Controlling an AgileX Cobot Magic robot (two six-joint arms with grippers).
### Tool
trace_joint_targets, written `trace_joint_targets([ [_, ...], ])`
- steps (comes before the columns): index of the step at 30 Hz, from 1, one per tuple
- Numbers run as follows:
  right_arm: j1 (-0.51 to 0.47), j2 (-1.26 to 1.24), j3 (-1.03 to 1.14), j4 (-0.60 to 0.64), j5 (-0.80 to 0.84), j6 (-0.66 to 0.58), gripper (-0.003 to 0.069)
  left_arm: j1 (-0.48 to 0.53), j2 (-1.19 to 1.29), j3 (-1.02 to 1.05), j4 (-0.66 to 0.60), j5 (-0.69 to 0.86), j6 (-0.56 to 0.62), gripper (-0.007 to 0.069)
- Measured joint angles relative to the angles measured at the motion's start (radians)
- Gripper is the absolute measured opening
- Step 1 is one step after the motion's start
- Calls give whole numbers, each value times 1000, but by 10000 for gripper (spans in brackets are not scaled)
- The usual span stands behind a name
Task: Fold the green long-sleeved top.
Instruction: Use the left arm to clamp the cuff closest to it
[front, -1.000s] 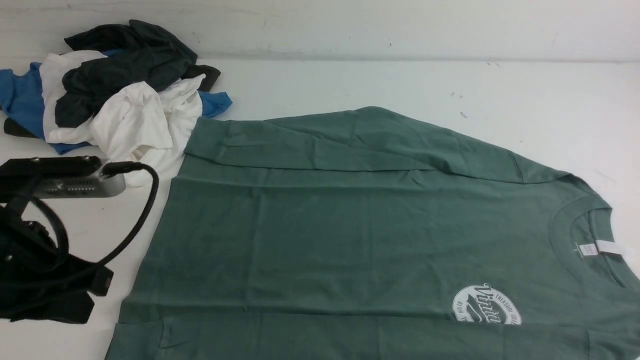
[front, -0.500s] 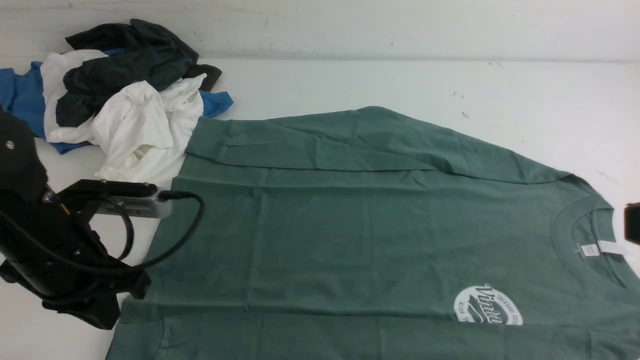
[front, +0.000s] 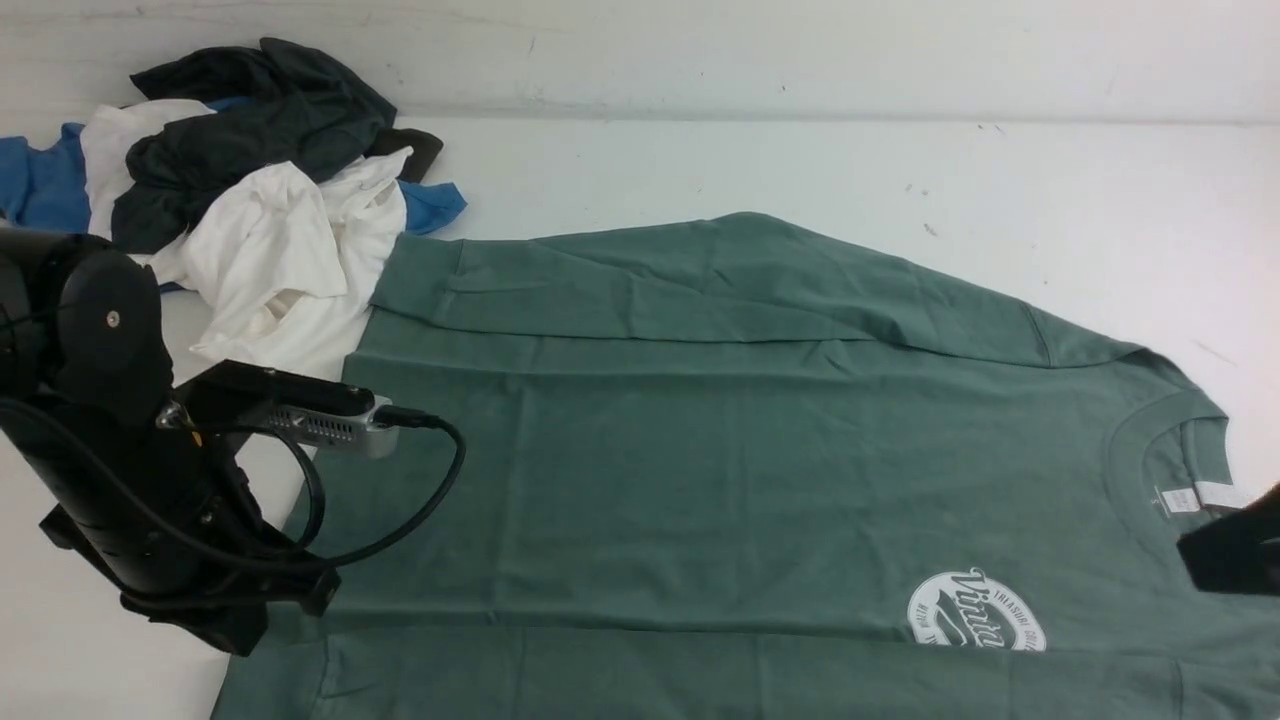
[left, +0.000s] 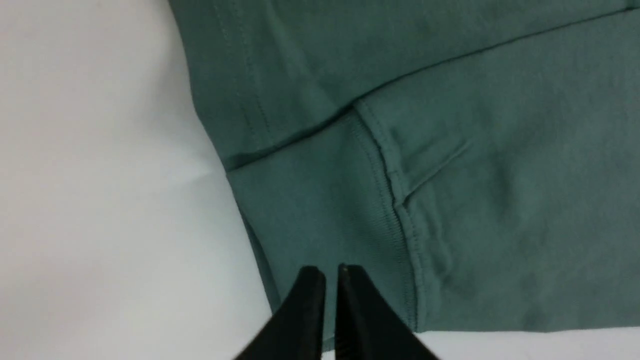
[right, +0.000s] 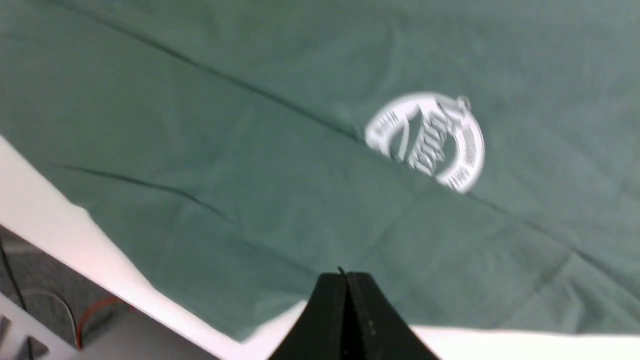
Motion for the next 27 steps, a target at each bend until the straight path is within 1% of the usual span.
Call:
trace_joint_targets([
  [3,58,35,0,-65,-2,52,-11,-1,9,0,25,-23,-61,101],
  [4,90,51,0,-95,-2,68,-11,-1,19,0,37,-34,-90,138],
  [5,95,53,0,-98,-2,71,-11,-1,21,0,39,-36,-95,138],
  [6,128,70,0,-117,-2,82,-11,-1,44,0,56,-48,-127,189],
  [7,147,78,0,-123,-2,84,-11,-1,56,0,56,-51,-138,212],
  [8,151,82,0,-124,-2,84,-11,-1,59,0,56,-51,-140,218],
  [9,179,96,0,-124,-3,86,-11,-1,88,0,66,-52,-155,265],
  [13,207,111,0,-121,-11,91,-11,-1,147,0,71,-61,-174,331],
  [17,212,113,0,-111,-40,101,-11,-1,190,0,72,-70,-175,343],
  [27,212,113,0,-93,-49,102,-11,-1,230,-4,75,-107,-178,336],
])
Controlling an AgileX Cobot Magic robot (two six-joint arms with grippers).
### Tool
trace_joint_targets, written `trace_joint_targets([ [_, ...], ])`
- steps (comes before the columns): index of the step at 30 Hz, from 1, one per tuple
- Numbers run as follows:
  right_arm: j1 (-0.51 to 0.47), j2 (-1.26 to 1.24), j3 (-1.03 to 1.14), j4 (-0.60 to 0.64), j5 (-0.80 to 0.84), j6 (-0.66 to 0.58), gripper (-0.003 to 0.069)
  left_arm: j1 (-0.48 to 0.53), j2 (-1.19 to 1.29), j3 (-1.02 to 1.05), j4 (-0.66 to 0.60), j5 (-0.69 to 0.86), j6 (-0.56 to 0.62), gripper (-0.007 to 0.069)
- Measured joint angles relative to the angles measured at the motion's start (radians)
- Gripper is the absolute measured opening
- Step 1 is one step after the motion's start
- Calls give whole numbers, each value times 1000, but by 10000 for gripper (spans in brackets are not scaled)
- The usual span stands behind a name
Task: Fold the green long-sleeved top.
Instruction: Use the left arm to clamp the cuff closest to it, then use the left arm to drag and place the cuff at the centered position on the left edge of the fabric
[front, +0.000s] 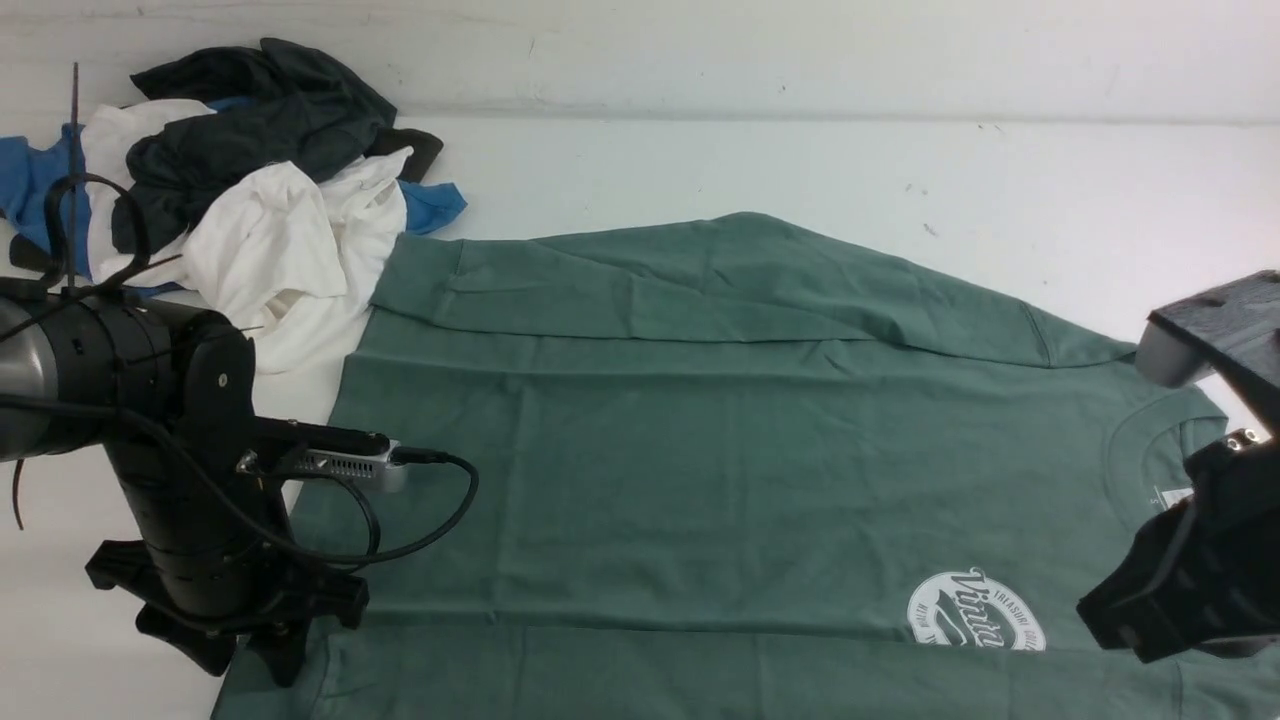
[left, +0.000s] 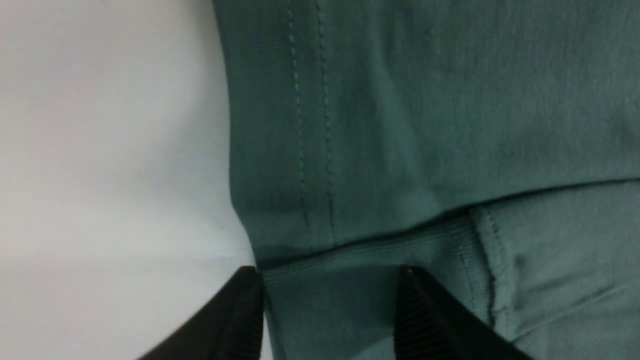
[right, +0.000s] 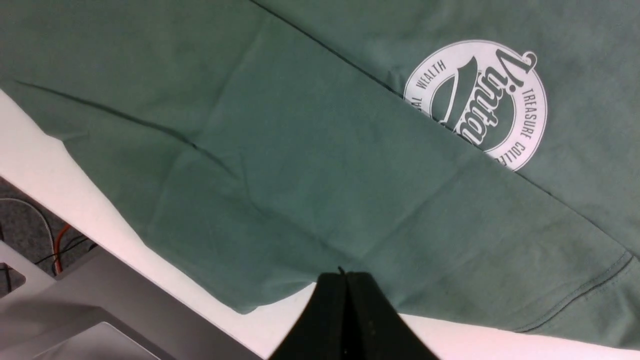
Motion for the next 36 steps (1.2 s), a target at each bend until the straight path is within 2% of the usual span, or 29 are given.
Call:
trace_joint_targets([
  [3,0,0,0,0,0,0,-11,0,0,1,1,-1,-1,271],
  [5,0,0,0,0,-1,0,-11,0,0,1,3,1,-1,170],
  [6,0,0,0,0,-1,0,-11,0,0,0,4,1,-1,92],
  [7,0,0,0,0,-1,0,-11,0,0,0,4,2,-1,83],
  [8,0,0,0,0,-1,0,-11,0,0,-1,4,4,-1,35],
  [10,0,0,0,0,-2,0,-11,0,0,-1,4,4,-1,16],
  [15,0,0,0,0,-2,2,-11,0,-16,-1,0,12,9,16],
  [21,0,0,0,0,-20,3,-11,0,-195,-57,-47,76,57,16],
  [28,0,0,0,1,-58,3,-11,-1,-299,-277,-137,116,77,16],
  [36,0,0,0,23,-94,3,-11,-1,-243,-582,-216,139,82,16],
])
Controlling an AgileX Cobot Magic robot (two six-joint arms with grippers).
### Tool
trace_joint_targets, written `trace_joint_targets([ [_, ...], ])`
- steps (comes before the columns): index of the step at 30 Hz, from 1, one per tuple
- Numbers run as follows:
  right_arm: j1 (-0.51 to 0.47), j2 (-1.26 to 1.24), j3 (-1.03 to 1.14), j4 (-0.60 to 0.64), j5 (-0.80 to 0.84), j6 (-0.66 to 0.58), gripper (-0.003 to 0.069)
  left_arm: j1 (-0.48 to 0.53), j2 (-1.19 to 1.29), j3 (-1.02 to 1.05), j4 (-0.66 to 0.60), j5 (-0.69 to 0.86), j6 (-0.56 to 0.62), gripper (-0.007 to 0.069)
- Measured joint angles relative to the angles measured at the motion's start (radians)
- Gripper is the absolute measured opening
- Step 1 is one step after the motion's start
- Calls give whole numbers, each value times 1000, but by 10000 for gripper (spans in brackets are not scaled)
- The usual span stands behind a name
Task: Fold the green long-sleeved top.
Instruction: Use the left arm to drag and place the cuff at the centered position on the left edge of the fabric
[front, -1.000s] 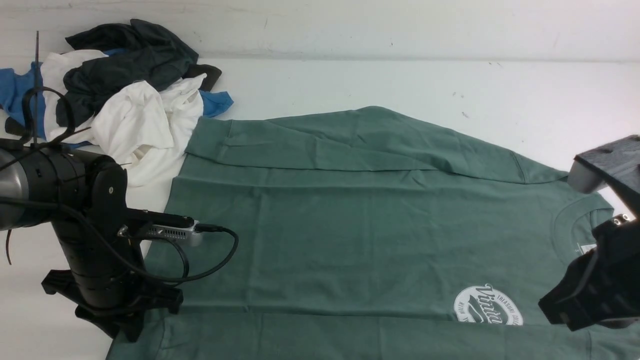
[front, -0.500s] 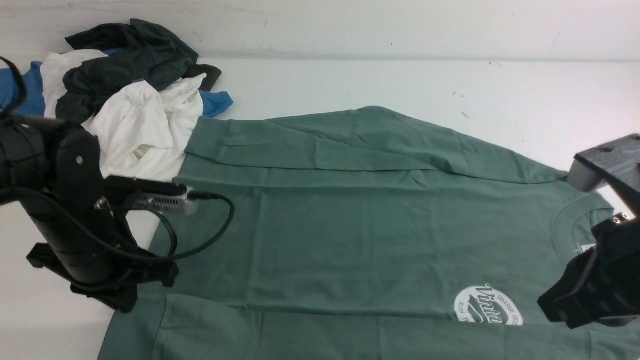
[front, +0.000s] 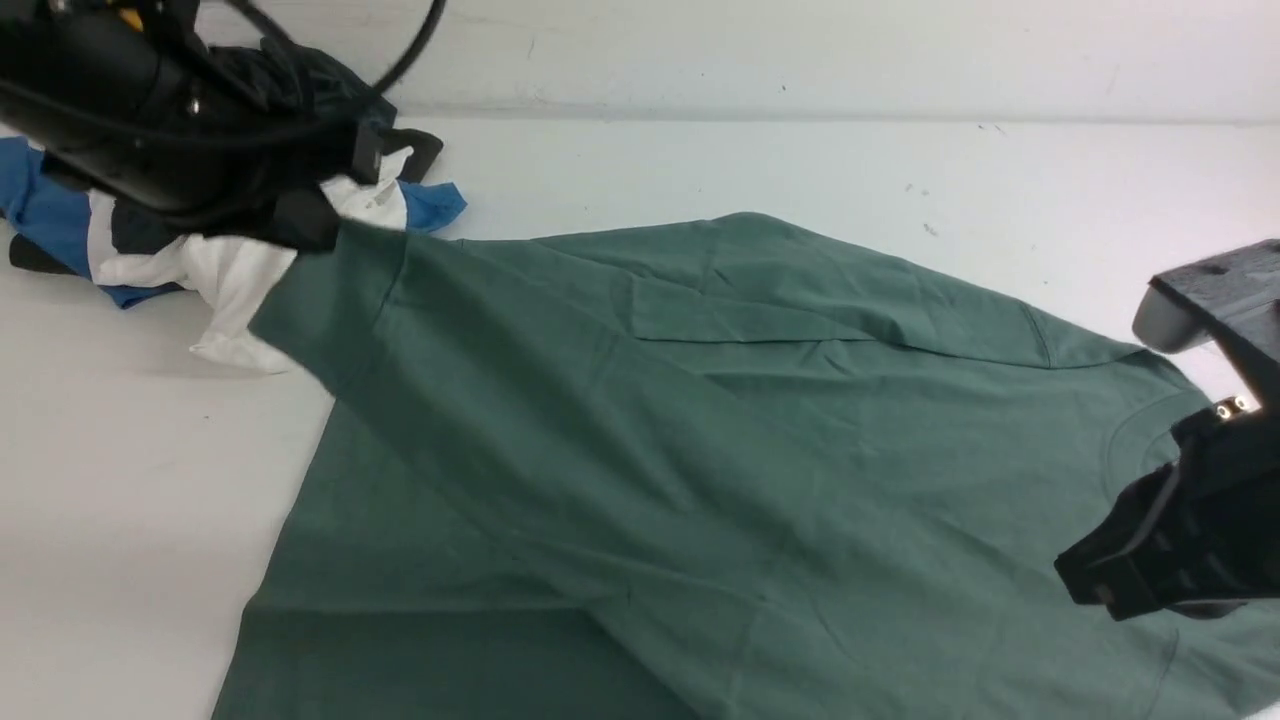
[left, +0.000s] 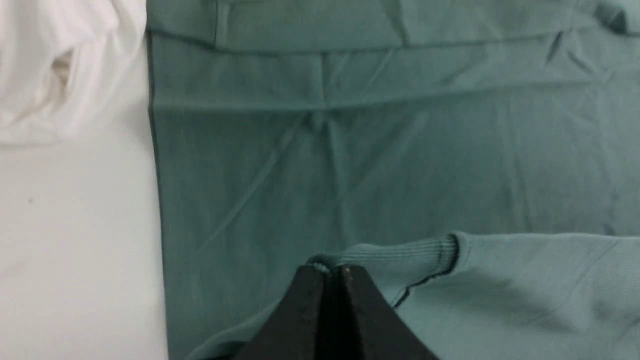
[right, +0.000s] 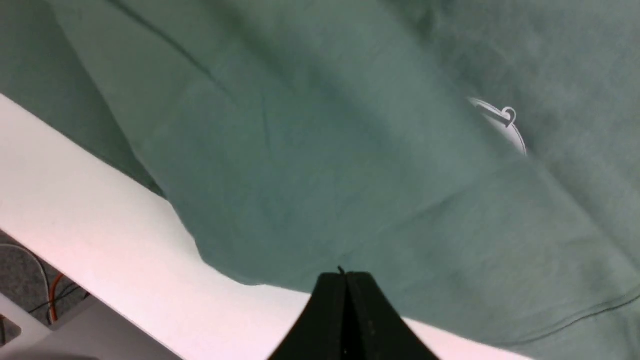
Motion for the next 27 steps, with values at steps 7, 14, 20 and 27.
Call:
trace_joint_targets([
  [7,0,0,0,9,-12,0,-11,0,161,-157,38,3,0,16],
  [14,0,0,0,9,-1,0,-11,0,339,-185,118,-24,-14,16],
  [20,0,0,0,10,24,0,-11,0,461,-185,167,-76,-18,16],
  [27,0,0,0,12,41,0,-11,0,510,-187,290,-107,-44,66],
])
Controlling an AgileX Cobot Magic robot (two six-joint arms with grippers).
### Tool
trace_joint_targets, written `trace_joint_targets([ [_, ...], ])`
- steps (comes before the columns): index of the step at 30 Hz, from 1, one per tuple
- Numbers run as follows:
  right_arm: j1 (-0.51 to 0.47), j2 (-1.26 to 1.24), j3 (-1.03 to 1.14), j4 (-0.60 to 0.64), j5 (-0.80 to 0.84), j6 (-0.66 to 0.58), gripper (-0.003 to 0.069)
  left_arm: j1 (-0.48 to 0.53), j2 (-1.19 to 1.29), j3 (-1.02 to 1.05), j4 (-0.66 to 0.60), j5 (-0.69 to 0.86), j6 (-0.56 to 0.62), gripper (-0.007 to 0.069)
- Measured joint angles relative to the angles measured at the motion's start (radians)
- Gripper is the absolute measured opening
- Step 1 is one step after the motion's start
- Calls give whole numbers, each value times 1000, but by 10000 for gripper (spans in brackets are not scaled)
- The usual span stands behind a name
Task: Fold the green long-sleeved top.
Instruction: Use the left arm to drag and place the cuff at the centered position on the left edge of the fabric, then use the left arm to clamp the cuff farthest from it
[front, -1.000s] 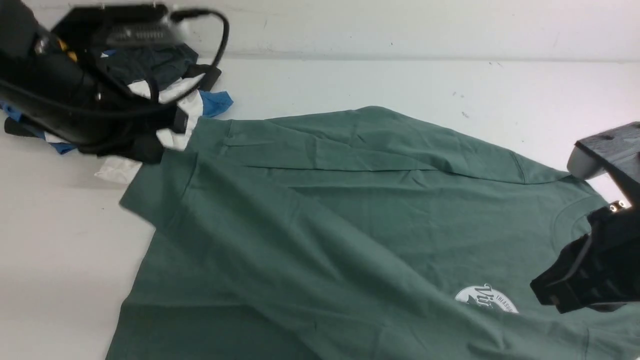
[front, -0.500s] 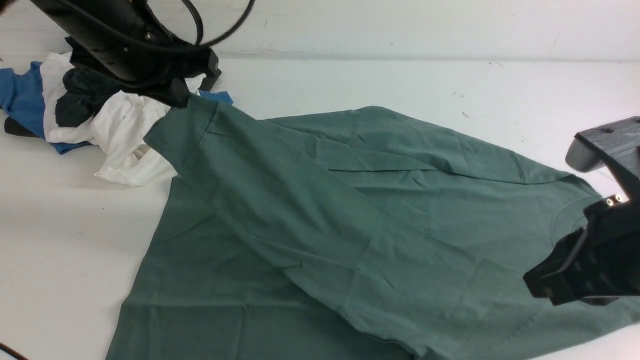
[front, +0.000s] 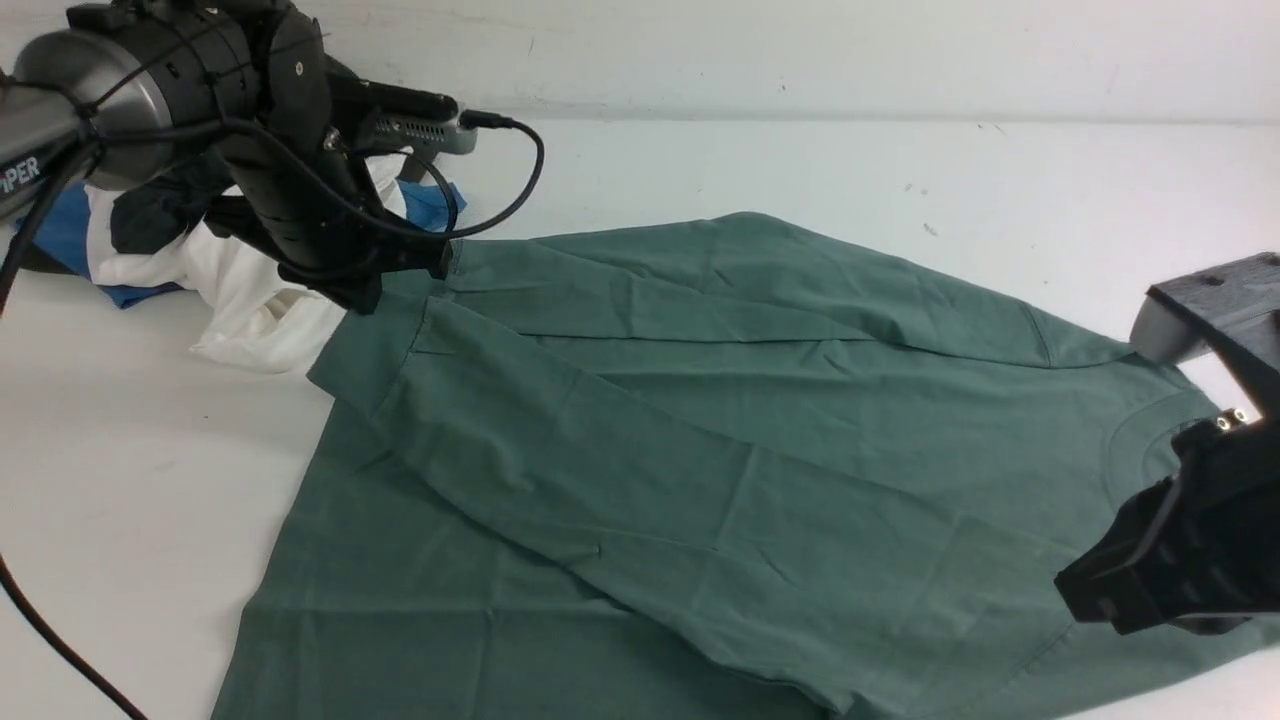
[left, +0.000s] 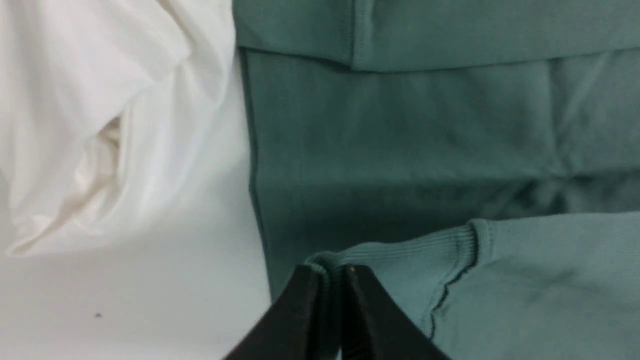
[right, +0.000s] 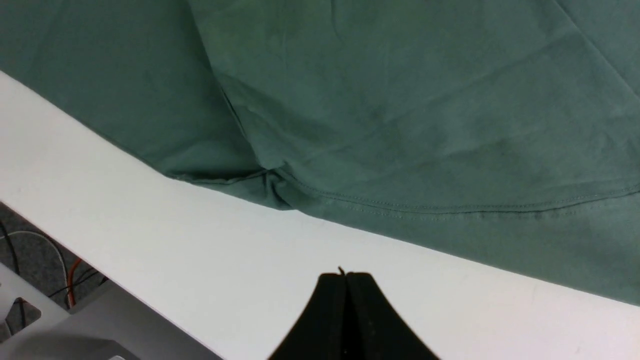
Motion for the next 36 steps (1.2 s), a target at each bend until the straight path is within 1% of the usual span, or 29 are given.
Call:
trace_joint_targets([
  [4,0,0,0,18,2,0,-11,0,2,-14,40,2,-18,164],
  [5,0,0,0,18,2,0,-11,0,2,-16,41,3,-20,169],
  [6,0,0,0,23,2,0,-11,0,2,-30,44,14,-35,205],
  [8,0,0,0,33,4,0,-11,0,2,-60,44,44,-68,242],
  [9,0,0,0,33,6,0,-11,0,2,-60,44,44,-68,242],
  [10,0,0,0,43,8,0,-11,0,2,-87,44,53,-93,256],
  [17,0,0,0,62,23,0,-11,0,50,-205,44,35,-151,259],
  [25,0,0,0,80,25,0,-11,20,276,-349,43,29,-176,259],
  [30,0,0,0,83,31,0,-11,54,373,-399,35,38,-177,259],
  [36,0,0,0,85,33,0,-11,74,401,-406,-3,17,-178,259],
])
